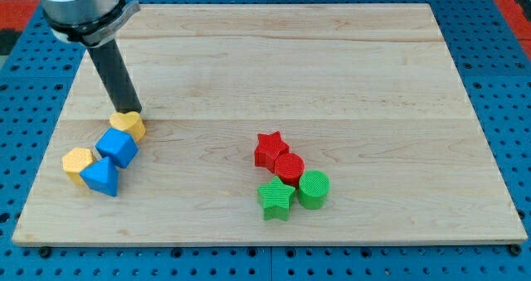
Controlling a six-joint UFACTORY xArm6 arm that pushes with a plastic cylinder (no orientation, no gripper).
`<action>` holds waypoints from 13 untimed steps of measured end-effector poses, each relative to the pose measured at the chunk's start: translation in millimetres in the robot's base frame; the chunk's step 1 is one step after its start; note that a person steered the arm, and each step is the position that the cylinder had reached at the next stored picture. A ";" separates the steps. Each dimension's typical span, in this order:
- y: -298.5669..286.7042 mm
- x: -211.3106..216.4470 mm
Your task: Move the yellow heart into the blue cube
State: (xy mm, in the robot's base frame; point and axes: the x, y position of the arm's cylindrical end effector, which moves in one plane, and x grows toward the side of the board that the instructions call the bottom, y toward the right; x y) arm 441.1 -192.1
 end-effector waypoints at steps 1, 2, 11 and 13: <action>0.0 15.7; -3.2 9.2; 236.9 -7.4; 267.5 20.0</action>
